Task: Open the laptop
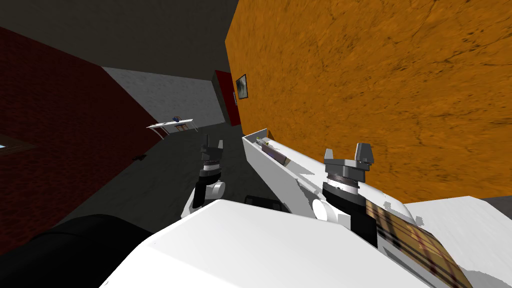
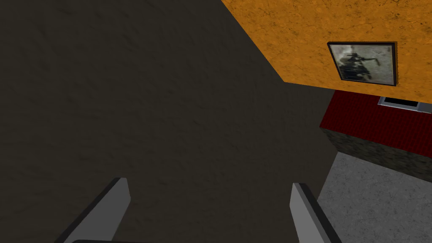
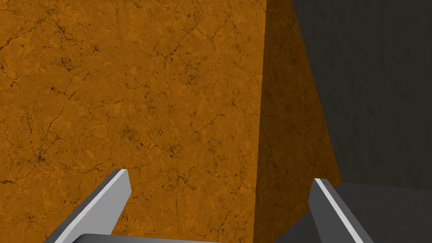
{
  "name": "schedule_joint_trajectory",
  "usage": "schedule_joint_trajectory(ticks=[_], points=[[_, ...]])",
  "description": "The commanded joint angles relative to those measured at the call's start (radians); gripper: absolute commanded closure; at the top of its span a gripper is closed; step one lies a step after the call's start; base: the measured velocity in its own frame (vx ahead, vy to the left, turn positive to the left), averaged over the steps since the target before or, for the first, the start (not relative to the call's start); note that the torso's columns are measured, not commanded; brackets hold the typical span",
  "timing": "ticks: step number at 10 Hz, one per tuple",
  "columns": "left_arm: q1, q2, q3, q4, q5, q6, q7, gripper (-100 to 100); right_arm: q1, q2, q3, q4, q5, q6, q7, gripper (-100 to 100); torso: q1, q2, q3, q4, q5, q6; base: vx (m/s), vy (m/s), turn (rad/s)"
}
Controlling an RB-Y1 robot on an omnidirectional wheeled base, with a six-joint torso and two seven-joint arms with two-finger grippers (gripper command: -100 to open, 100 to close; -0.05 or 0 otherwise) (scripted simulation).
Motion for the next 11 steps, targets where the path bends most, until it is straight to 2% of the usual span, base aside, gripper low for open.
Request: schedule_joint_trajectory(ticks=[1,9,10,11], points=[[0.0,0.0,0.0,0.0,0.0,0.0,0.0,0,0.0,0.0,0.0,0.0,0.0,0.0,0.0,0,0.0,0.04,-0.082,0.041,0.0,0.0,0.0,0.0,0.0],[0.0,0.0,0.0,0.0,0.0,0.0,0.0,0,0.0,0.0,0.0,0.0,0.0,0.0,0.0,0,0.0,0.618,-1.234,0.617,0.0,0.0,0.0,0.0,0.0],[0.0,0.0,0.0,0.0,0.0,0.0,0.0,0,0.001,-0.045,-0.003,0.008,0.01,-0.001,0.004,-100,0.0,0.691,-1.382,0.691,0.0,0.0,0.009,0.014,0.016],[0.0,0.0,0.0,0.0,0.0,0.0,0.0,0,0.002,-0.075,-0.006,0.017,0.02,-0.002,0.009,-100,0.001,0.725,-1.451,0.724,0.0,0.0,0.012,0.026,0.021]])
